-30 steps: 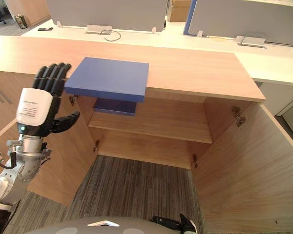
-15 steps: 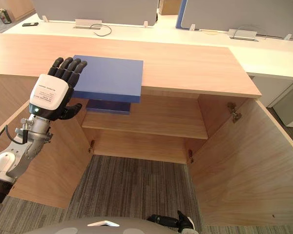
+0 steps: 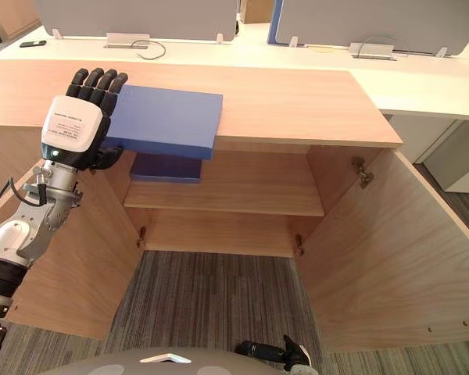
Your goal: Walk over to the cabinet, pick up the folder, carry it to the office cabinet, place the folder inside the office cabinet, then close the office cabinet door
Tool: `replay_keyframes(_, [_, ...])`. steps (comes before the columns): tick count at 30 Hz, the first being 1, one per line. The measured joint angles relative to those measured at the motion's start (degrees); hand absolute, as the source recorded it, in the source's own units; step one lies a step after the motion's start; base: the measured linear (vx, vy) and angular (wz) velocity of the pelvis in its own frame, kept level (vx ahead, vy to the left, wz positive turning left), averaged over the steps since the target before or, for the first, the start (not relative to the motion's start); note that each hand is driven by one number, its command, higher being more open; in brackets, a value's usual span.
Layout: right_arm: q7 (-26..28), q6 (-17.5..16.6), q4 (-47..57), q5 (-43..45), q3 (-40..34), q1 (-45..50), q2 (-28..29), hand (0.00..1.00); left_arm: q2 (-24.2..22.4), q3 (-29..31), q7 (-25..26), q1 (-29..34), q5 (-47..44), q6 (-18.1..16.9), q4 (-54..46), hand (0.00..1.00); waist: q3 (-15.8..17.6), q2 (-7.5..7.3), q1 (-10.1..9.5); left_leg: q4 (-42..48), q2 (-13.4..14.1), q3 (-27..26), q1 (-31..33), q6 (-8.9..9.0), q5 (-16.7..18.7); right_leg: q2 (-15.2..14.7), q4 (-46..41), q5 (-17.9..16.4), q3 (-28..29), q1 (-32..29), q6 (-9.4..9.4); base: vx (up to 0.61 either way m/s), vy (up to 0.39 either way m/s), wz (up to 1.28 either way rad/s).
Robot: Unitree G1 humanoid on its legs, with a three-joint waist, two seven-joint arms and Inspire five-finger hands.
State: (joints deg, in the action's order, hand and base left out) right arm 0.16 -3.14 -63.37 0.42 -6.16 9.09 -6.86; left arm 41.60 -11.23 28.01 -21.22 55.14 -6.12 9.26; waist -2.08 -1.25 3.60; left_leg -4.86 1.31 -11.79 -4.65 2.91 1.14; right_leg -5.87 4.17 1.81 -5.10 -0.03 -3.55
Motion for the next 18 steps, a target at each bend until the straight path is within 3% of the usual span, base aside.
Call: replay_keyframes(18, [0.0, 0.0, 0.2, 0.0, -0.1, -0.3, 0.2, 1.0, -1.4, -1.5, -2.2, -1.2, -1.0, -0.1, 4.4, 1.0, 0.0, -0.02, 1.45, 0.0, -0.1, -1.0, 0.0, 0.18, 0.4, 0.0, 0.3, 0.2, 0.9, 0.0, 0.25, -0.02, -0.011, -0.03])
